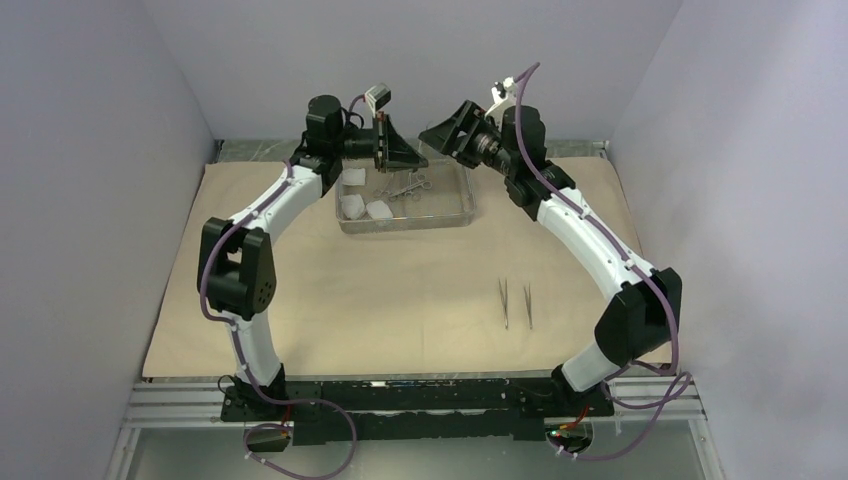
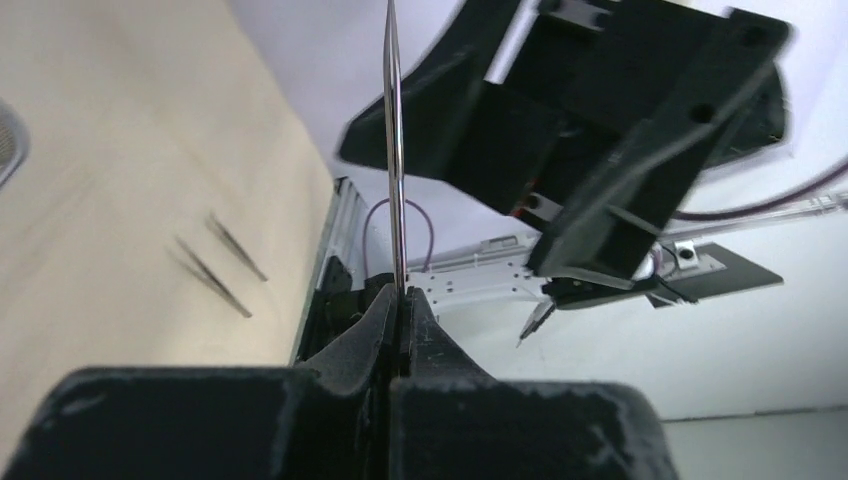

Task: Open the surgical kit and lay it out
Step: Pick up the medical item from the container, then place the medical item in the surgical kit, then pick up the medical item from the container.

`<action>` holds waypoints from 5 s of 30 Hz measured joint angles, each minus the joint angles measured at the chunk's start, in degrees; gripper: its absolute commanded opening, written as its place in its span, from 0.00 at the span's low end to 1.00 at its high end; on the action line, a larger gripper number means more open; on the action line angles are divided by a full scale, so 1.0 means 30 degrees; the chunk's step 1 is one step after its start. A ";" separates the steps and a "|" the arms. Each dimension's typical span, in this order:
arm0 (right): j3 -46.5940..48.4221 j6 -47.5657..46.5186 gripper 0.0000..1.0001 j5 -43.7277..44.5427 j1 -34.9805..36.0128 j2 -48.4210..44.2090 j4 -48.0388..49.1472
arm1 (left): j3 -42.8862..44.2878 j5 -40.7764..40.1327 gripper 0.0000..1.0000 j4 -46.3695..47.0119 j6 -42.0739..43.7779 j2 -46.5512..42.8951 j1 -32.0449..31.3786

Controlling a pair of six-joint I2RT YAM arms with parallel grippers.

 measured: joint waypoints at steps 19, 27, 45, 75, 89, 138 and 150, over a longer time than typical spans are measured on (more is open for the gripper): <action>0.0342 0.3315 0.16 -0.4597 -0.0605 0.1056 0.3446 | -0.1020 0.1304 0.01 0.9369 -0.7111 -0.0342 -0.0168; 0.0823 0.2790 0.00 -0.4313 -0.0597 0.1195 0.2535 | -0.0882 0.0911 0.85 0.4175 -0.3220 -0.0860 -0.0204; -0.6040 -0.2521 0.00 0.7038 0.3978 -0.2361 -1.0950 | -0.3045 -1.6429 0.94 -1.6444 1.3515 -0.7235 0.0699; -1.1453 -0.2470 0.31 1.0564 0.4641 0.0364 -0.9457 | -0.4932 -1.8491 0.93 -1.6589 1.4229 -0.8102 0.0692; -0.7919 -0.2616 0.55 1.1045 0.4605 0.0539 -1.1387 | -0.4874 -1.9380 0.94 -1.6640 1.4739 -0.8094 0.0692; -0.1304 -0.4568 0.52 0.7883 -0.1151 0.2805 -0.9646 | 0.8145 -2.3117 0.46 -2.1281 1.0185 0.7621 -0.1056; -0.1304 -0.4765 0.51 0.7803 -0.1698 0.2798 -0.9755 | 0.7949 -2.3693 0.41 -2.0771 0.9129 0.8480 -0.1056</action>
